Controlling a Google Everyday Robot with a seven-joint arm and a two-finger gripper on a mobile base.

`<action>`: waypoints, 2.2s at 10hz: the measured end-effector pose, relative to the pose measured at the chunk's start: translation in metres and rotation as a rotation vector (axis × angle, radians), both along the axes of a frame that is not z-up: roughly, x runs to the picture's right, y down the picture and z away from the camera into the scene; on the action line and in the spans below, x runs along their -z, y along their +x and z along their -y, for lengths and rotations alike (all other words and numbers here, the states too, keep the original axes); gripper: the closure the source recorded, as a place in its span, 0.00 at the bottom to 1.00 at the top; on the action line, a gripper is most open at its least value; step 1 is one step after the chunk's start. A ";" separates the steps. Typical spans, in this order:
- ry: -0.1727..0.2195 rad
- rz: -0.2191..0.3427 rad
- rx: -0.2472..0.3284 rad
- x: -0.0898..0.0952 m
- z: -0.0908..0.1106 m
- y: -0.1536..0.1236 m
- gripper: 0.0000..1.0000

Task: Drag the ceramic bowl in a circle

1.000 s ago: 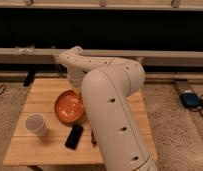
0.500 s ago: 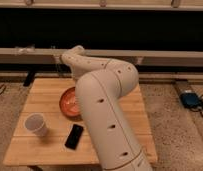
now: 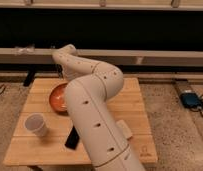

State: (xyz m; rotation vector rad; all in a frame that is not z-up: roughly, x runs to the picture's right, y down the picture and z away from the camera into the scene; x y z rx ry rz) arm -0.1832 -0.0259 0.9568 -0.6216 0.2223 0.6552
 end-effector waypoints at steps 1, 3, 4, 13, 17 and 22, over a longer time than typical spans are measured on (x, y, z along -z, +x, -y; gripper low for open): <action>0.014 0.015 -0.015 0.000 0.005 -0.010 0.82; 0.010 0.072 -0.011 0.010 0.001 -0.031 0.82; 0.004 0.106 -0.002 0.018 -0.006 -0.043 0.82; -0.101 0.324 0.056 0.109 -0.067 -0.083 0.82; -0.156 0.195 0.160 0.114 -0.099 -0.022 0.82; -0.139 -0.016 0.224 0.084 -0.088 0.055 0.82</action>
